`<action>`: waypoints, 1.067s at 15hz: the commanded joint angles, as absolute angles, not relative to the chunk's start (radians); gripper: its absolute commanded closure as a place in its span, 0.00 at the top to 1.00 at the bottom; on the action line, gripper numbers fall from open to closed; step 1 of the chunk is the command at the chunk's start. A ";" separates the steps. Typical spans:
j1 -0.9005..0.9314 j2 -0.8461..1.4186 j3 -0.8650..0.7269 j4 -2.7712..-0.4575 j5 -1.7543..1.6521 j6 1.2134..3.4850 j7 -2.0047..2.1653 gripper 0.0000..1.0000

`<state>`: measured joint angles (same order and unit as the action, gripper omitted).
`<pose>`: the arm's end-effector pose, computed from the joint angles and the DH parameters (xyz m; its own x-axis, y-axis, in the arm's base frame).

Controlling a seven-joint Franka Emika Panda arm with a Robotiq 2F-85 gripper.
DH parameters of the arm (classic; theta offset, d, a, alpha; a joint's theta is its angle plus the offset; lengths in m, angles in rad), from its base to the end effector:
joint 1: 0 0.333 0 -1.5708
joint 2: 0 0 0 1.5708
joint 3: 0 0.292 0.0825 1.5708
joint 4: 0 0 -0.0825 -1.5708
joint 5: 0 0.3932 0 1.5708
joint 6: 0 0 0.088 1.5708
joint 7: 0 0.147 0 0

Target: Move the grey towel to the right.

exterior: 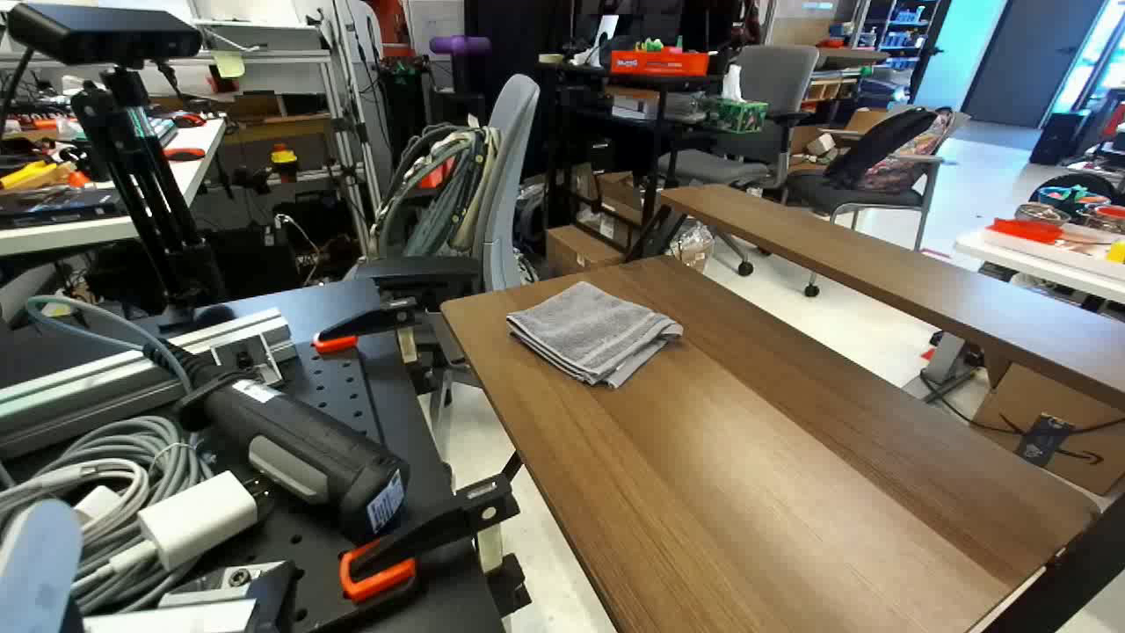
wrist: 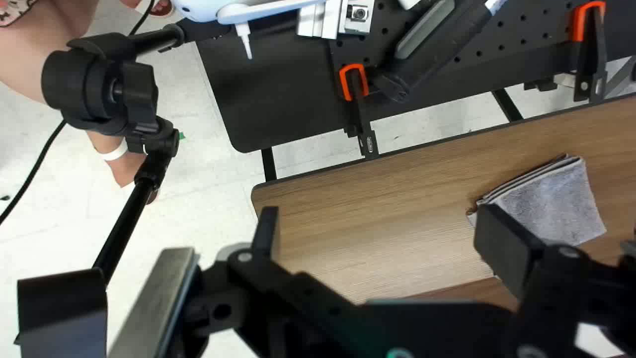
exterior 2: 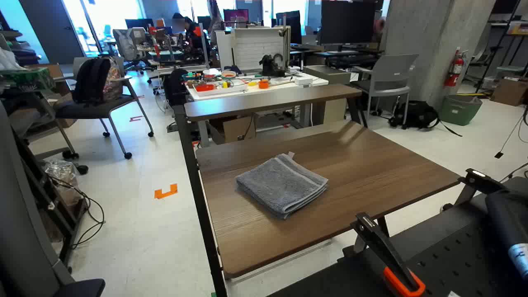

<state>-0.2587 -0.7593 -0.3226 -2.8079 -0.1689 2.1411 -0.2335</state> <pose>0.2986 -0.1796 0.3444 0.9784 -0.1849 0.0921 -0.1807 -0.9822 -0.0516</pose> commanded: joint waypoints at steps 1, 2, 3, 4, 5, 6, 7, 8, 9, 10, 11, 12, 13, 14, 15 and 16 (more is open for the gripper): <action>-0.268 -0.756 -0.313 -2.810 -0.161 2.139 -0.240 1.00; -0.268 -0.753 -0.313 -2.812 -0.161 2.139 -0.240 1.00; -0.251 -0.752 -0.304 -2.812 -0.148 2.134 -0.238 1.00; -0.236 -0.737 -0.276 -2.809 -0.137 2.142 -0.203 1.00; -0.226 -0.730 -0.245 -2.808 -0.132 2.143 -0.171 1.00; -0.207 -0.716 -0.206 -2.808 -0.123 2.153 -0.132 1.00; -0.191 -0.710 -0.168 -2.806 -0.116 2.152 -0.092 1.00; -0.164 -0.686 -0.124 -2.796 -0.104 2.149 -0.047 1.00; -0.143 -0.665 -0.083 -2.788 -0.096 2.145 -0.006 1.00; -0.118 -0.631 -0.037 -2.774 -0.090 2.143 0.042 1.00; -0.095 -0.594 0.002 -2.764 -0.086 2.159 0.085 1.00; -0.076 -0.549 0.043 -2.751 -0.087 2.172 0.134 1.00; -0.058 -0.499 0.076 -2.734 -0.084 2.188 0.177 1.00; -0.039 -0.435 0.105 -2.706 -0.080 2.201 0.215 1.00; -0.025 -0.384 0.129 -2.683 -0.079 2.214 0.250 1.00; -0.011 -0.316 0.149 -2.653 -0.075 2.240 0.284 1.00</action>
<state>-0.0401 -0.5117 0.0946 -2.7509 -0.0893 2.1853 0.1966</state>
